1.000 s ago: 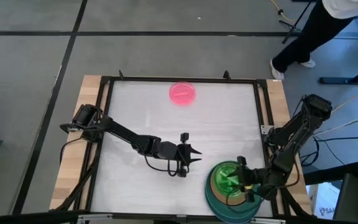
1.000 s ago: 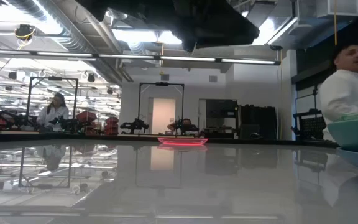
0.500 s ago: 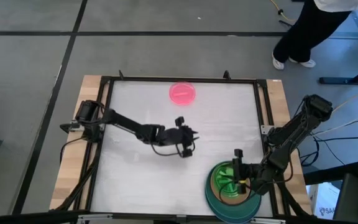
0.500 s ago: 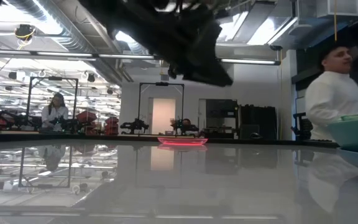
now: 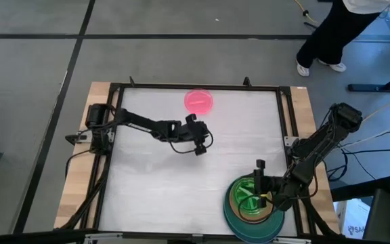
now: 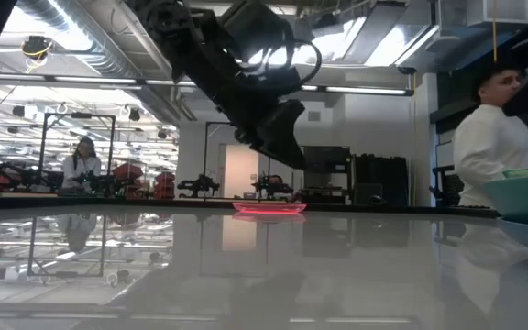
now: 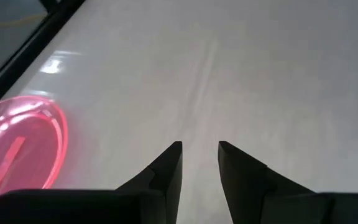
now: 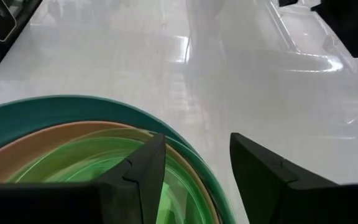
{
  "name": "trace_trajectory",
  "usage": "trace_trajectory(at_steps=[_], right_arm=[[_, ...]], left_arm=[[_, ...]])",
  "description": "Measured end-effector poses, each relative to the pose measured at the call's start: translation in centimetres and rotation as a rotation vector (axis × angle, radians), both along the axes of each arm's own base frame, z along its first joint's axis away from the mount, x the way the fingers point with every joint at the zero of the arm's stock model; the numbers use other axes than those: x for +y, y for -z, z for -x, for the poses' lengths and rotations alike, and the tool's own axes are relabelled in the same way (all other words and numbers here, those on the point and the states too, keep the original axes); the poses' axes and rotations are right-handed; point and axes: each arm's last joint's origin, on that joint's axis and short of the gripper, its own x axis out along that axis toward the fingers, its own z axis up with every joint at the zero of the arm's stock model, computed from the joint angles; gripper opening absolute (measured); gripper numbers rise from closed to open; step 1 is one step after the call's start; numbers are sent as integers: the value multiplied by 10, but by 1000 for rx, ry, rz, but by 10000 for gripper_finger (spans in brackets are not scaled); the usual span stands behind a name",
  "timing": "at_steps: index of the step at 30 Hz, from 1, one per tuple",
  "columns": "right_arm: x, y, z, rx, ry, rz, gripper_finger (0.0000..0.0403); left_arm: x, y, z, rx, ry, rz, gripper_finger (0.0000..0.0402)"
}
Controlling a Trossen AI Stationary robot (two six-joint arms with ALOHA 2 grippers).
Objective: Stack plastic plates
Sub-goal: Stack the pink plate on top the light green plate
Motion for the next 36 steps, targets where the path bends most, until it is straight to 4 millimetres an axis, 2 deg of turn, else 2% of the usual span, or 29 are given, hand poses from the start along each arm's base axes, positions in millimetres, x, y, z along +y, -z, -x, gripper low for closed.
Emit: trace_trajectory(at_steps=[8, 14, 24, 36], right_arm=[[-5, 1, -4, 2, 29, 11, 170], [-22, 2, -20, 35, 69, 53, 170], [-69, 5, -53, 150, 137, 61, 170], [-134, 3, -80, 209, 169, 25, 170]], left_arm=[[30, 5, 4, 75, -10, -69, 97], [61, 16, 8, 127, -44, -109, 97], [100, 29, 17, 147, -34, -9, 97], [119, 32, 26, 208, -8, -52, 97]])
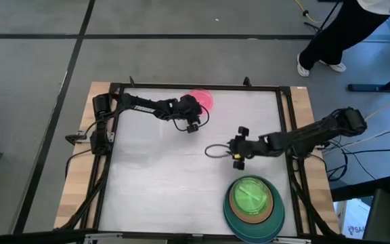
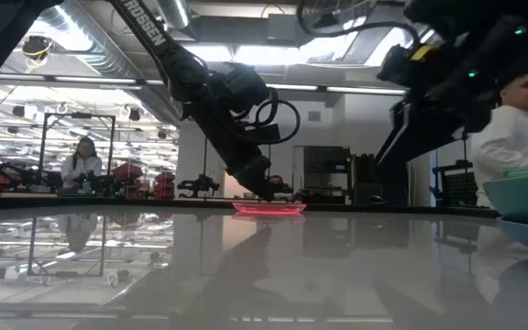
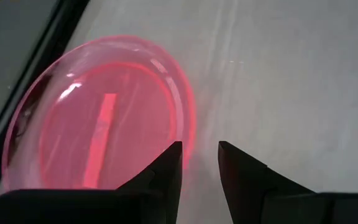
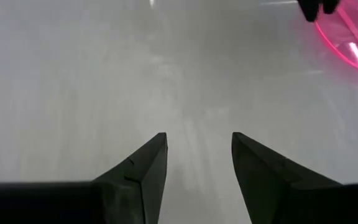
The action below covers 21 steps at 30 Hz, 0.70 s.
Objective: Stack plastic plates
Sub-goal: Stack the pink plate on top the light green plate
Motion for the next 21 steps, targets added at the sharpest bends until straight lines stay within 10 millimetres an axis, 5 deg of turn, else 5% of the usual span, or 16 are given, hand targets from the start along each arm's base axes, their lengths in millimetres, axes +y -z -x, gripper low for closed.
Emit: trace_trajectory(at_steps=[8, 21], right_arm=[[-22, 0, -4, 12, -21, -4, 170], [-23, -2, -6, 0, -38, 7, 170]], left_arm=[[14, 4, 4, -2, 54, 11, 97], [28, 22, 7, 38, 55, 5, 95]])
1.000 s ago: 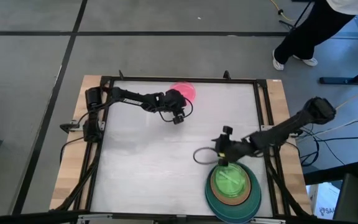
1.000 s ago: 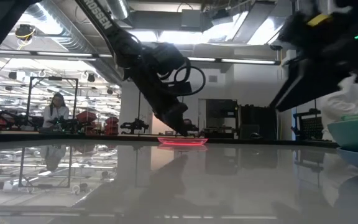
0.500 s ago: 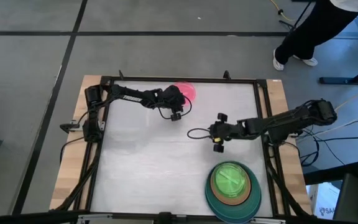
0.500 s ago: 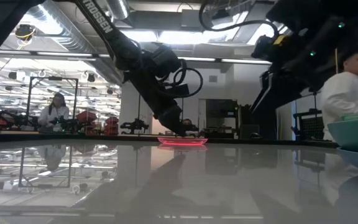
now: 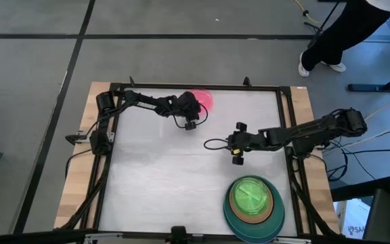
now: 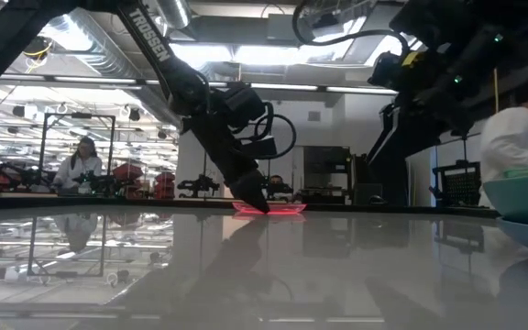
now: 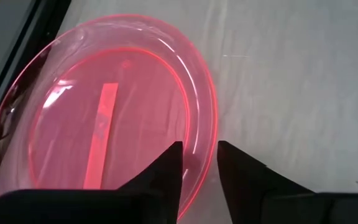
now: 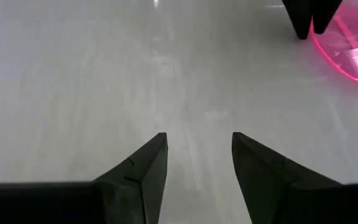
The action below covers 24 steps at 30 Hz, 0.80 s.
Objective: Stack plastic plates
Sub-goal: Stack the pink plate on top the light green plate
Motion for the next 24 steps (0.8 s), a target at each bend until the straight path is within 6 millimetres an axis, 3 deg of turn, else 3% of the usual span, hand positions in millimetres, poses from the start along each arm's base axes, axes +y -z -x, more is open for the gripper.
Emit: trace_trajectory(at_steps=[4, 11, 17, 24], right_arm=[[0, 0, 0, 1, 5, 4, 170], [0, 0, 0, -1, 7, 1, 170], [0, 0, 0, 1, 10, -1, 170], [0, -3, 2, -4, 6, 2, 170]], left_arm=[[0, 0, 0, 10, 10, -4, 76], [-5, 1, -2, 24, 35, -27, 6], [-21, -4, -8, 44, 57, -75, 5], [-46, -28, -14, 0, 113, -99, 2]])
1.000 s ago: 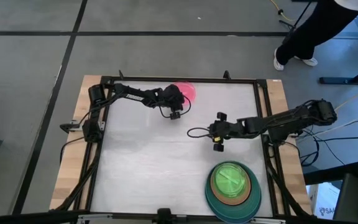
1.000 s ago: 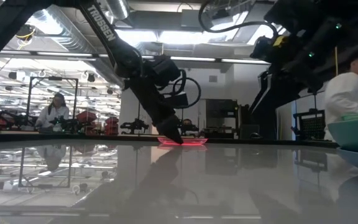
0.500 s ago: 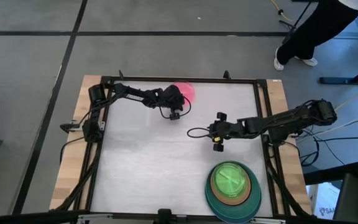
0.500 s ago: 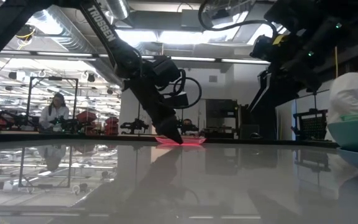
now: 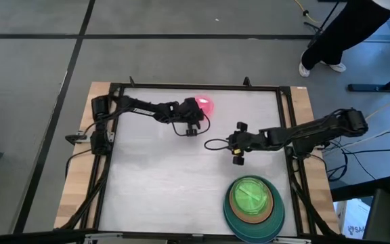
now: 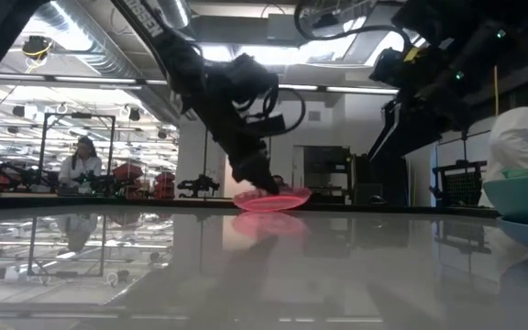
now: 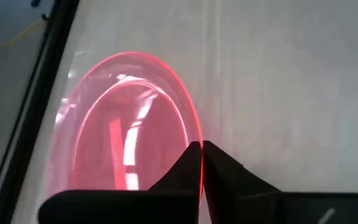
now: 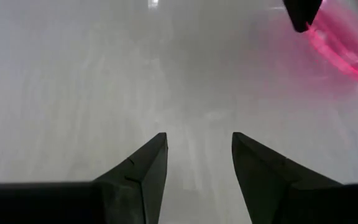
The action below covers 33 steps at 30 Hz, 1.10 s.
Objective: Stack plastic plates
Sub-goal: Stack the pink plate on top the light green plate
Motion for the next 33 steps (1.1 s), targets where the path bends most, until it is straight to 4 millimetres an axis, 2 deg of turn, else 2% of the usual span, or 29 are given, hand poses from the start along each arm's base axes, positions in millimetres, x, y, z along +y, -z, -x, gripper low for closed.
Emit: trace_trajectory(at_steps=[9, 15, 19, 22, 29, 33], right_arm=[[-2, -27, 1, -37, -19, 109, 170], [-3, -32, -1, -44, -57, 181, 170], [-4, -35, -3, -78, -11, 240, 170], [-5, -34, -3, -64, -19, 253, 178], [-4, -21, -9, 20, -94, 322, 233], [-4, -13, -13, 69, -129, 378, 241]], left_arm=[[-37, -18, -8, -41, 93, -11, 1], [-58, -19, -13, -53, 167, 12, 1], [-69, -21, -16, -84, 208, 24, 1], [-76, -23, -19, -115, 238, 29, 1], [-86, -27, -23, -160, 269, 22, 1], [-94, -28, -24, -178, 308, 27, 1]])
